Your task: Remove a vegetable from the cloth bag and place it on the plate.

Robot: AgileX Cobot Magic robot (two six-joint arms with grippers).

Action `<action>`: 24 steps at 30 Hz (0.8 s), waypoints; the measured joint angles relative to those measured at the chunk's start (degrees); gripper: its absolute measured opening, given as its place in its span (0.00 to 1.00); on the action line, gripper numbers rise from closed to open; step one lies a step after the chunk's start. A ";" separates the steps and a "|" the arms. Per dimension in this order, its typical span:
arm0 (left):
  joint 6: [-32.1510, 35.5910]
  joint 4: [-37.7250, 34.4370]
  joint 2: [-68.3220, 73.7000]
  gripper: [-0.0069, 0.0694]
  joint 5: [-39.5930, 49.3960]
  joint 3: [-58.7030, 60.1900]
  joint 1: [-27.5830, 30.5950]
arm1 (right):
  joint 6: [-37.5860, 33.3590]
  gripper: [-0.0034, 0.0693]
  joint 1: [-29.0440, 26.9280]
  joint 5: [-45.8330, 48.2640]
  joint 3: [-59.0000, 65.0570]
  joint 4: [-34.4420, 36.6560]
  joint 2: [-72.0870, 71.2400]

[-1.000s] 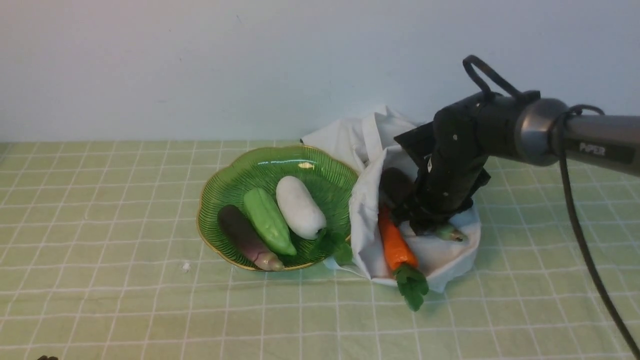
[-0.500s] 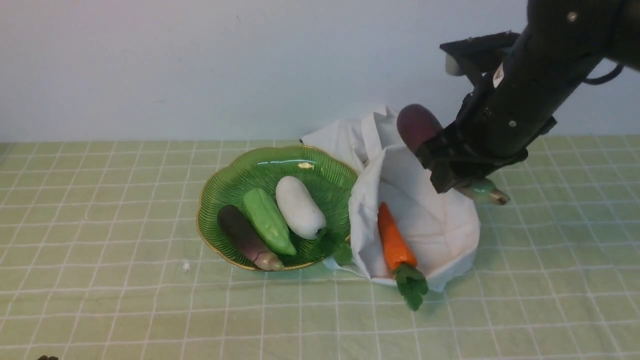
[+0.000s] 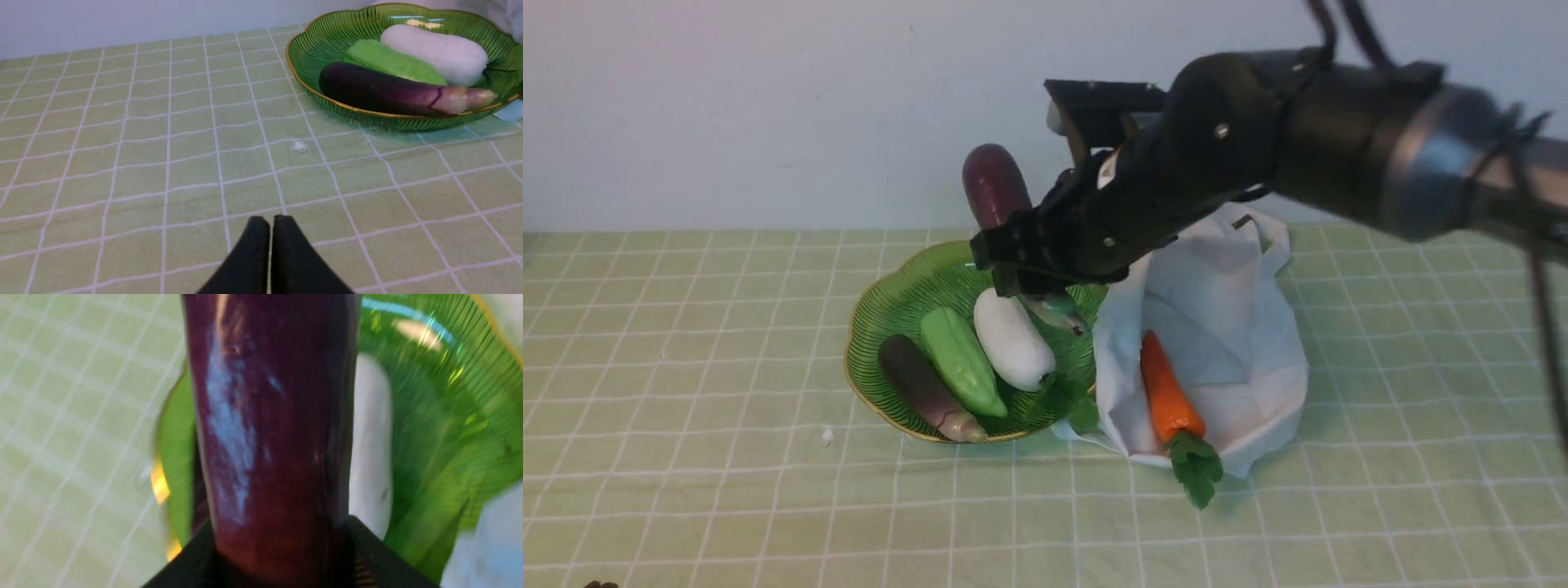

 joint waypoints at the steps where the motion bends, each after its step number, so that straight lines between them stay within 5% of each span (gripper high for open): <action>1: 0.00 0.00 0.00 0.08 0.00 0.00 0.00 | 1.07 0.47 0.00 -0.32 -1.72 -1.89 2.30; 5: 0.00 0.00 0.00 0.08 0.00 0.00 0.00 | 3.34 0.48 0.00 0.10 -5.85 -6.86 7.28; 15: 0.00 0.00 0.00 0.08 0.00 0.00 0.00 | 4.56 0.91 -0.05 6.22 -10.97 -12.19 10.73; 21: 0.00 0.00 0.00 0.08 0.00 0.00 0.00 | -1.29 0.89 -0.05 22.59 -21.21 -12.19 8.83; 24: 0.00 0.00 0.00 0.08 0.00 0.00 0.00 | -5.68 0.76 -0.05 28.51 -30.24 -12.19 5.27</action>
